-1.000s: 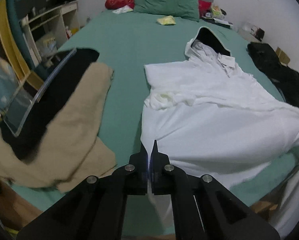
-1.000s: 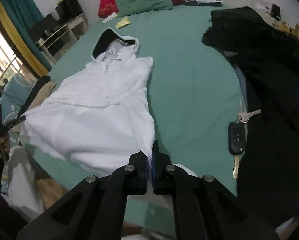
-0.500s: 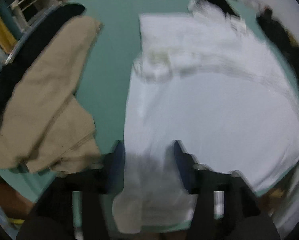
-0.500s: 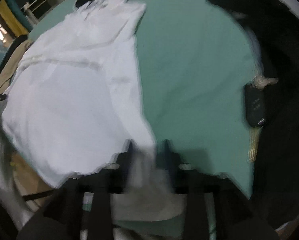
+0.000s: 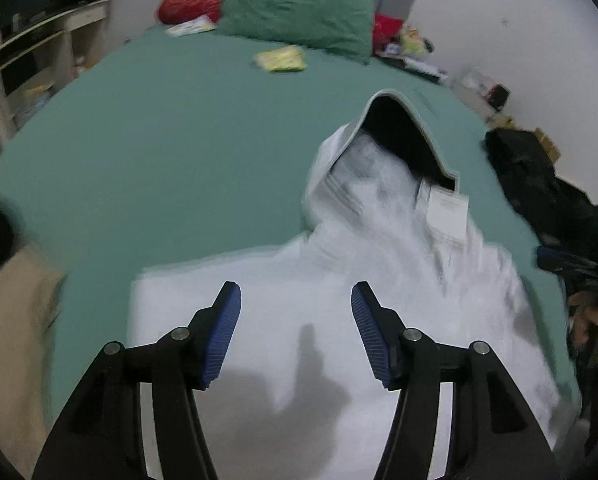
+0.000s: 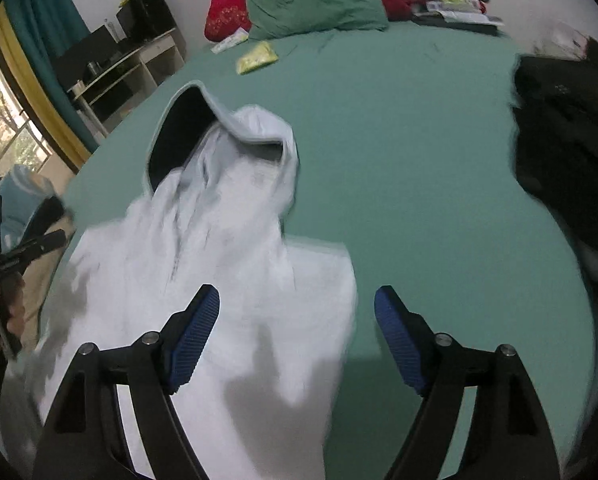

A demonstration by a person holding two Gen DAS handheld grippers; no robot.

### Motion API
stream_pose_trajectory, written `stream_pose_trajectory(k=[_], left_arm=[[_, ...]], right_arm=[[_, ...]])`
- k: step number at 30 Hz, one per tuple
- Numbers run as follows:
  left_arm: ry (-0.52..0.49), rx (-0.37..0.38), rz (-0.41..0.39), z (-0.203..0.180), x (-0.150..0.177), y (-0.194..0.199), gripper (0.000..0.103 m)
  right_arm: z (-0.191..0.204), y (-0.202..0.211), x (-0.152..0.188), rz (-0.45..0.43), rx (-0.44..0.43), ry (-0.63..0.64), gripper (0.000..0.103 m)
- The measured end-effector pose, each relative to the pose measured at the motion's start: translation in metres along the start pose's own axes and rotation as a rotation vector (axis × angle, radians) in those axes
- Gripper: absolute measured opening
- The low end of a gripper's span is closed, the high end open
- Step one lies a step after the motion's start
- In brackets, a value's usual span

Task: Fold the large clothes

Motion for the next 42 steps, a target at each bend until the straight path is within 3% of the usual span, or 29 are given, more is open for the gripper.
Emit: stream_pose_trajectory(k=[5, 7, 8, 9, 10, 15, 17, 19, 20, 21, 24, 26, 28, 31, 33, 35, 37, 39, 40, 41, 42], left_arm=[[-0.069, -0.026, -0.023, -0.015, -0.050, -0.068, 0.061], [-0.084, -0.050, 0.055, -0.011, -0.054, -0.098, 0.060], [-0.078, -0.061, 0.124, -0.005, -0.052, -0.116, 0.055], [-0.063, -0.045, 0.137, 0.001, -0.050, -0.120, 0.028], [-0.033, -0.022, 0.138, 0.007, -0.048, -0.121, 0.018], [-0.101, -0.131, 0.079, 0.022, -0.040, -0.088, 0.014], [-0.138, -0.132, 0.107, 0.022, -0.029, -0.080, 0.014], [-0.143, -0.092, 0.158, 0.024, -0.016, -0.074, 0.030], [-0.140, -0.069, 0.163, 0.023, -0.011, -0.069, 0.035], [-0.138, -0.049, 0.159, 0.024, -0.008, -0.061, 0.044], [-0.113, 0.047, 0.121, 0.024, -0.009, -0.032, 0.048], [-0.135, 0.057, 0.084, 0.024, -0.018, -0.015, 0.049], [-0.199, -0.033, 0.012, 0.028, -0.036, 0.000, 0.056], [-0.192, -0.032, -0.057, 0.021, -0.064, -0.008, 0.061], [-0.137, 0.022, -0.047, 0.019, -0.074, -0.032, 0.062], [-0.100, 0.093, 0.020, 0.010, -0.071, -0.066, 0.065], [-0.132, 0.125, 0.112, 0.001, -0.058, -0.096, 0.066], [-0.196, 0.129, 0.194, -0.008, -0.035, -0.117, 0.068], [-0.224, 0.125, 0.211, -0.012, -0.027, -0.121, 0.070], [-0.268, 0.103, 0.166, -0.016, -0.024, -0.118, 0.071], [-0.302, 0.086, 0.164, -0.020, -0.019, -0.117, 0.075]], right_arm=[[0.032, -0.071, -0.062, -0.032, 0.009, 0.083, 0.060], [0.030, -0.093, -0.075, -0.026, 0.009, 0.073, 0.034], [0.029, -0.106, -0.081, -0.017, 0.014, 0.076, 0.025], [0.027, -0.112, -0.083, -0.011, 0.032, 0.086, 0.003], [0.028, -0.118, -0.085, -0.012, 0.062, 0.118, 0.004], [0.030, -0.075, -0.067, -0.102, 0.216, 0.249, 0.003], [0.035, -0.061, -0.047, -0.098, 0.255, 0.320, 0.003], [0.037, -0.059, -0.027, -0.055, 0.248, 0.358, 0.005], [0.038, -0.062, -0.011, 0.010, 0.216, 0.368, 0.007], [0.037, -0.064, -0.005, 0.040, 0.191, 0.364, 0.018], [0.032, -0.052, 0.005, 0.101, 0.065, 0.310, 0.030], [0.024, -0.037, -0.003, 0.090, -0.014, 0.263, 0.044], [0.014, -0.023, -0.019, 0.031, -0.057, 0.217, 0.066], [-0.002, -0.015, -0.054, -0.037, -0.190, 0.074, 0.077], [-0.010, -0.032, -0.068, 0.008, -0.309, -0.048, 0.080], [-0.011, -0.069, -0.069, 0.154, -0.411, -0.152, 0.080], [-0.002, -0.097, -0.061, 0.282, -0.505, -0.172, 0.080], [0.012, -0.100, -0.056, 0.266, -0.533, -0.095, 0.080], [0.023, -0.101, -0.048, 0.316, -0.591, -0.081, 0.073], [0.032, -0.102, -0.039, 0.363, -0.623, -0.072, 0.062], [0.041, -0.102, -0.028, 0.390, -0.606, -0.023, 0.036]])
Point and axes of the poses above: each gripper's, at about its wrist camera, not at the fingertips, and y roughly against the way its jaws point, z to its left, x to its underside, the point moved 7 cm from there along -y, roughly the way its jaws point, and after that the axes turned 9 degrees about -y, right-handed, at the moved point
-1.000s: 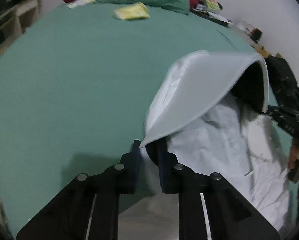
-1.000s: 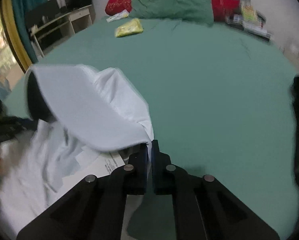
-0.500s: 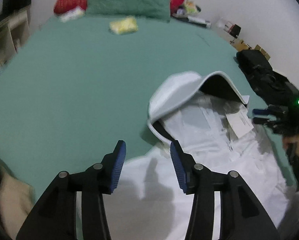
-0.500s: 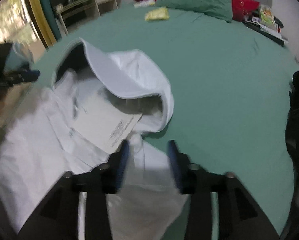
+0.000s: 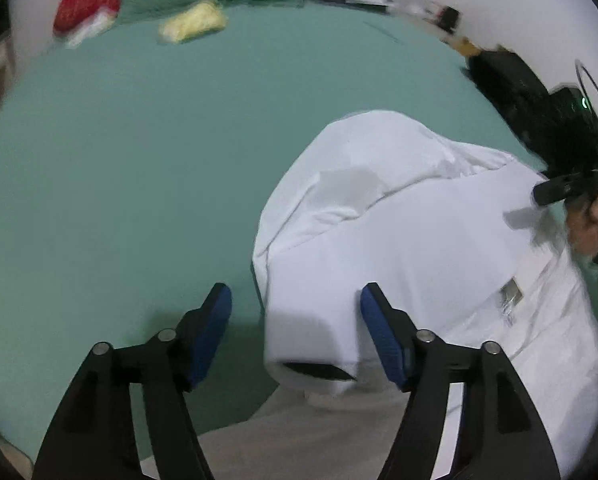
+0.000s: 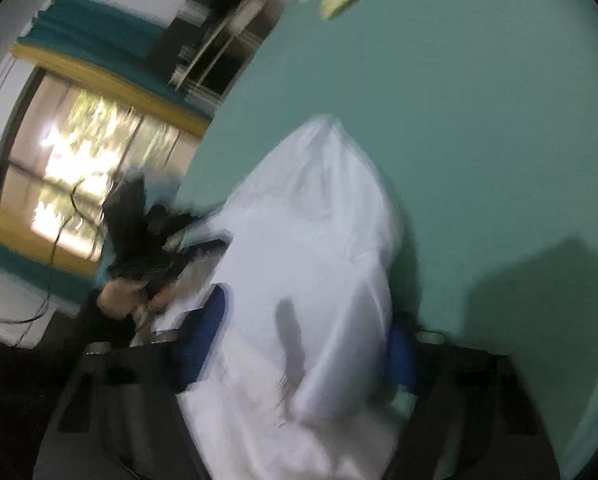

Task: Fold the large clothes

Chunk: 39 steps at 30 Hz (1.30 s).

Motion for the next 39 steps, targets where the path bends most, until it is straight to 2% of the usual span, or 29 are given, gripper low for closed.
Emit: stream_pose_trajectory(k=[1, 4, 5, 6, 7, 8, 9, 11, 12, 14, 15, 17, 19, 22, 26, 29, 30, 31, 32, 33, 34, 35, 36, 37, 38, 39], left_arm=[[-0.020, -0.011, -0.008, -0.004, 0.002, 0.001, 0.077], [-0.041, 0.010, 0.006, -0.008, 0.000, 0.000, 0.075], [-0.055, 0.023, 0.015, -0.010, -0.001, 0.001, 0.070], [-0.073, 0.048, 0.008, -0.012, -0.004, 0.004, 0.032], [-0.086, 0.024, -0.006, -0.011, -0.009, 0.011, 0.022], [-0.102, -0.028, -0.037, -0.008, -0.014, 0.021, 0.021], [-0.130, -0.098, -0.110, -0.009, -0.025, 0.036, 0.019], [-0.165, -0.227, -0.237, -0.010, -0.043, 0.058, 0.018], [-0.182, -0.278, -0.261, -0.013, -0.044, 0.061, 0.019], [-0.211, -0.329, -0.257, -0.017, -0.041, 0.056, 0.019], [-0.231, -0.333, -0.219, -0.021, -0.034, 0.044, 0.020], [-0.269, -0.288, -0.156, -0.030, -0.013, 0.029, 0.020], [-0.313, -0.288, -0.141, -0.039, 0.005, 0.031, 0.022], [-0.337, -0.282, -0.126, -0.048, 0.028, 0.042, 0.022], [-0.318, -0.289, -0.146, -0.058, 0.040, 0.068, 0.022], [-0.335, -0.326, -0.170, -0.065, 0.044, 0.077, 0.019], [-0.334, -0.338, -0.178, -0.066, 0.043, 0.081, 0.017], [-0.332, -0.341, -0.189, -0.066, 0.042, 0.083, 0.015], [-0.335, -0.344, -0.205, -0.067, 0.041, 0.088, 0.014], [-0.343, -0.341, -0.214, -0.067, 0.039, 0.088, 0.014], [-0.352, -0.326, -0.222, -0.066, 0.037, 0.088, 0.014], [-0.358, -0.302, -0.231, -0.066, 0.036, 0.089, 0.013], [-0.363, -0.261, -0.247, -0.065, 0.037, 0.091, 0.013], [-0.371, -0.225, -0.248, -0.065, 0.037, 0.092, 0.013], [-0.387, -0.185, -0.244, -0.065, 0.038, 0.091, 0.013], [-0.411, -0.163, -0.242, -0.063, 0.037, 0.092, 0.013]], right_arm=[[0.002, -0.009, 0.006, 0.029, 0.068, 0.050, 0.022], [0.019, -0.012, 0.013, -0.007, 0.168, 0.166, 0.017], [0.029, -0.011, 0.010, -0.040, 0.245, 0.241, 0.017], [0.037, -0.008, 0.009, -0.074, 0.323, 0.302, 0.015], [0.049, -0.006, 0.004, -0.124, 0.447, 0.395, 0.014], [0.060, -0.005, 0.005, -0.169, 0.561, 0.497, 0.014], [0.069, -0.006, 0.000, -0.198, 0.636, 0.590, 0.014], [0.095, -0.015, 0.000, -0.298, 0.861, 0.850, 0.014], [0.100, -0.017, 0.000, -0.326, 0.907, 0.907, 0.014], [0.102, -0.029, 0.006, -0.395, 1.043, 1.062, 0.014], [0.096, -0.037, 0.009, -0.392, 1.087, 1.111, 0.014], [0.082, -0.052, 0.021, -0.371, 1.135, 1.201, 0.015], [0.072, -0.061, 0.041, -0.335, 1.168, 1.278, 0.017], [0.063, -0.047, 0.071, -0.349, 1.158, 1.354, 0.021], [0.066, -0.039, 0.102, -0.330, 1.180, 1.402, 0.022], [0.070, -0.032, 0.103, -0.345, 1.243, 1.432, 0.022], [0.073, -0.032, 0.104, -0.331, 1.224, 1.412, 0.022], [0.074, -0.035, 0.103, -0.286, 1.176, 1.362, 0.024], [0.077, -0.034, 0.101, -0.231, 1.079, 1.281, 0.026], [0.080, -0.031, 0.098, -0.223, 1.027, 1.238, 0.027], [0.083, -0.024, 0.093, -0.206, 0.939, 1.156, 0.031], [0.084, -0.018, 0.084, -0.165, 0.814, 1.032, 0.034], [0.081, -0.011, 0.072, -0.113, 0.674, 0.886, 0.041], [0.078, -0.008, 0.064, -0.076, 0.587, 0.791, 0.048], [0.071, -0.004, 0.051, -0.028, 0.478, 0.663, 0.049], [0.064, -0.002, 0.039, 0.004, 0.418, 0.575, 0.049]])
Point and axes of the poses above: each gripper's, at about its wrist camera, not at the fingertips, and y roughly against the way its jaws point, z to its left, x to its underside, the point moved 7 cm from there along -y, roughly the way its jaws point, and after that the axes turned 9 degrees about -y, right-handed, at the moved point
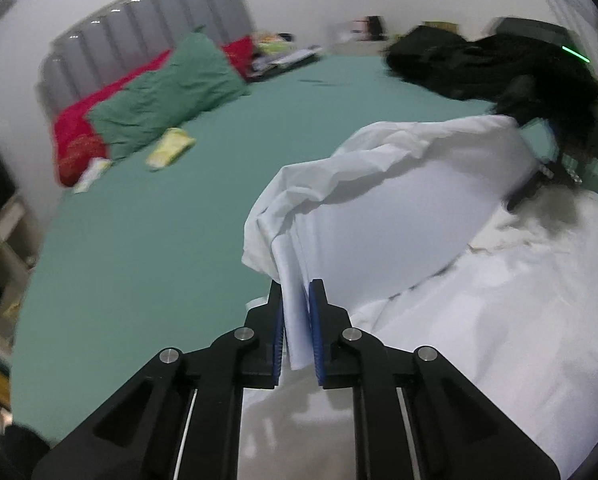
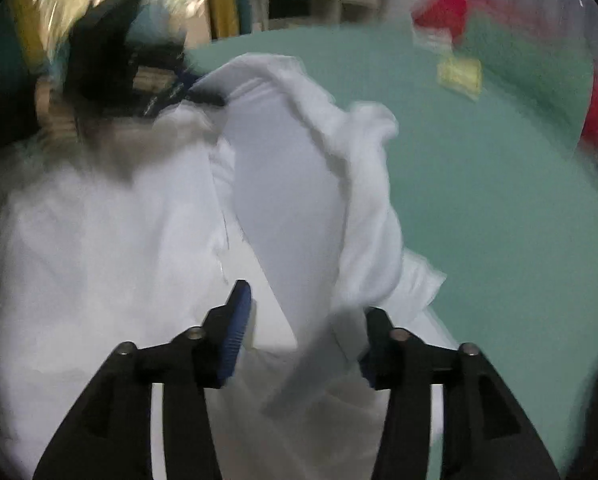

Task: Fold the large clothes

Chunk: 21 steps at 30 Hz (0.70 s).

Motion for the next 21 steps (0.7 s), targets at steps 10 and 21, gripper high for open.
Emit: stream_pose_trajectory(k=[10, 21], left_arm=[[-0.114, -0.167, -0.081, 0.019, -0.025, 0.003, 0.013], [-0.213, -0.170, 0.033, -0.003, 0.005, -0.029, 0.017]], right_arm=[[0.010, 0.009, -0.047, -0.081, 0.265, 0.170, 0.016], [0.027, -0.040, -0.009, -0.224, 0.830, 0.717, 0.018]])
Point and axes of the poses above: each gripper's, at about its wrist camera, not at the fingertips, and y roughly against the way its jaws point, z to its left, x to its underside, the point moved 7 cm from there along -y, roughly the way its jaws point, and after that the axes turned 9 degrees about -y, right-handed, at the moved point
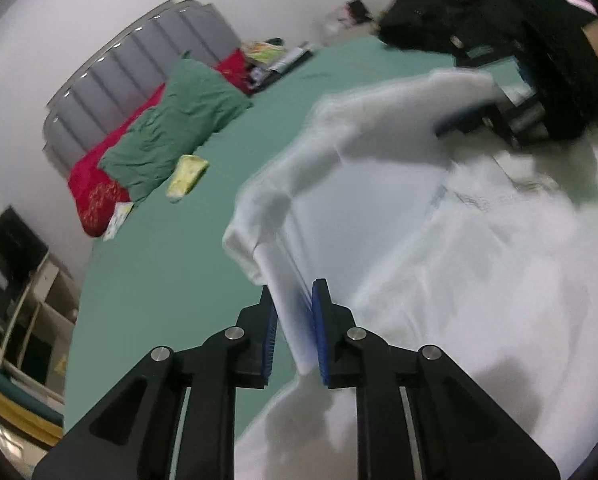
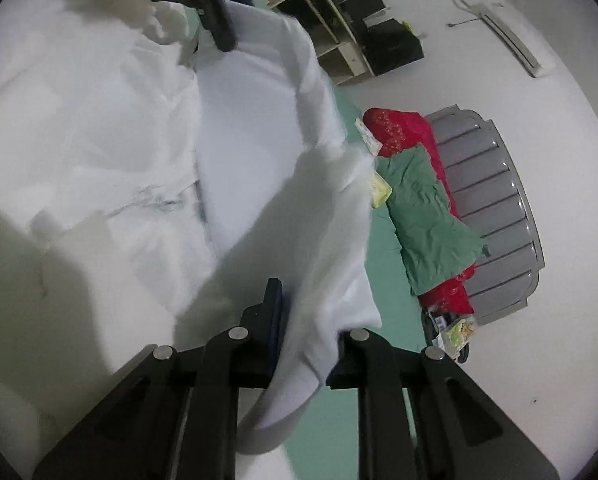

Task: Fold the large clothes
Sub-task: 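Release the folded hem with the left gripper and smooth the jacket flat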

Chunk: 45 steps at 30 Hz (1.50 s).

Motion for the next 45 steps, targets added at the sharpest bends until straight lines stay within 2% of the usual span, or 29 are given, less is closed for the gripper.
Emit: stream_pose_trajectory(k=[5, 8, 11, 12, 13, 16, 19, 21, 23, 24, 25, 26, 27, 28, 30, 32, 35, 36, 38, 39, 40, 42, 45], left_arm=[[0.032, 0.101, 0.037, -0.016, 0.019, 0.028, 0.017], [0.039, 0.117, 0.059, -0.024, 0.028, 0.047, 0.017], [0.090, 0.146, 0.097, -0.028, 0.041, 0.071, 0.025], [0.124, 0.151, 0.112, -0.028, 0.046, 0.078, 0.027], [0.158, 0.163, 0.116, -0.028, 0.051, 0.085, 0.031], [0.311, 0.233, 0.103, -0.026, 0.070, 0.112, 0.045], [0.468, 0.267, 0.085, -0.026, 0.086, 0.134, 0.046], [0.571, 0.273, 0.070, -0.024, 0.092, 0.143, 0.047], [0.677, 0.272, 0.056, -0.024, 0.096, 0.152, 0.047], [0.735, 0.274, 0.053, -0.025, 0.099, 0.158, 0.047], [0.773, 0.268, 0.058, -0.021, 0.101, 0.159, 0.047], [0.813, 0.256, 0.069, -0.024, 0.106, 0.165, 0.047], [0.861, 0.244, 0.078, -0.023, 0.113, 0.172, 0.048], [0.899, 0.242, 0.076, -0.023, 0.120, 0.178, 0.048], [0.969, 0.238, 0.080, -0.023, 0.138, 0.192, 0.051], [1.028, 0.201, 0.118, -0.026, 0.166, 0.209, 0.055], [1.049, 0.149, 0.200, -0.033, 0.198, 0.224, 0.058], [1.055, 0.126, 0.227, -0.035, 0.210, 0.231, 0.059], [1.076, 0.109, 0.243, -0.037, 0.222, 0.240, 0.061], [1.084, 0.099, 0.248, -0.037, 0.230, 0.246, 0.063], [1.081, 0.085, 0.254, -0.037, 0.234, 0.249, 0.065], [1.099, 0.054, 0.283, -0.040, 0.250, 0.257, 0.066], [1.164, 0.086, 0.291, -0.050, 0.266, 0.264, 0.066]], right_arm=[[0.007, 0.030, 0.017, 0.028, -0.076, -0.028, 0.019], [0.012, 0.047, 0.025, 0.063, -0.116, -0.032, 0.019], [0.005, 0.062, 0.033, 0.118, -0.139, -0.086, 0.037], [0.000, 0.069, 0.033, 0.131, -0.153, -0.107, 0.049], [-0.002, 0.080, 0.033, 0.134, -0.173, -0.143, 0.055], [-0.005, 0.109, 0.023, 0.121, -0.193, -0.257, 0.062], [0.003, 0.133, -0.004, 0.038, -0.221, -0.403, 0.066], [0.035, 0.140, -0.034, -0.029, -0.303, -0.514, 0.067], [0.050, 0.117, -0.062, -0.009, -0.376, -0.622, 0.067], [0.058, 0.106, -0.066, 0.014, -0.402, -0.661, 0.067], [0.067, 0.088, -0.071, 0.063, -0.445, -0.716, 0.064], [0.078, 0.069, -0.071, 0.127, -0.498, -0.793, 0.056], [0.086, 0.063, -0.070, 0.160, -0.545, -0.840, 0.015], [0.095, 0.055, -0.065, 0.209, -0.590, -0.908, 0.002], [0.106, 0.063, -0.062, 0.213, -0.653, -0.995, 0.002], [0.114, 0.078, -0.061, 0.222, -0.662, -0.995, 0.002], [0.130, 0.101, -0.055, 0.275, -0.666, -0.969, 0.003], [0.130, 0.108, -0.054, 0.279, -0.661, -0.967, 0.004], [0.127, 0.132, -0.051, 0.269, -0.642, -0.970, 0.019], [0.121, 0.148, -0.046, 0.250, -0.625, -0.976, 0.039], [0.115, 0.167, -0.043, 0.225, -0.618, -0.988, 0.055], [0.101, 0.204, -0.029, 0.197, -0.595, -1.024, 0.061], [0.083, 0.248, 0.018, 0.277, -0.438, -1.006, 0.062]])
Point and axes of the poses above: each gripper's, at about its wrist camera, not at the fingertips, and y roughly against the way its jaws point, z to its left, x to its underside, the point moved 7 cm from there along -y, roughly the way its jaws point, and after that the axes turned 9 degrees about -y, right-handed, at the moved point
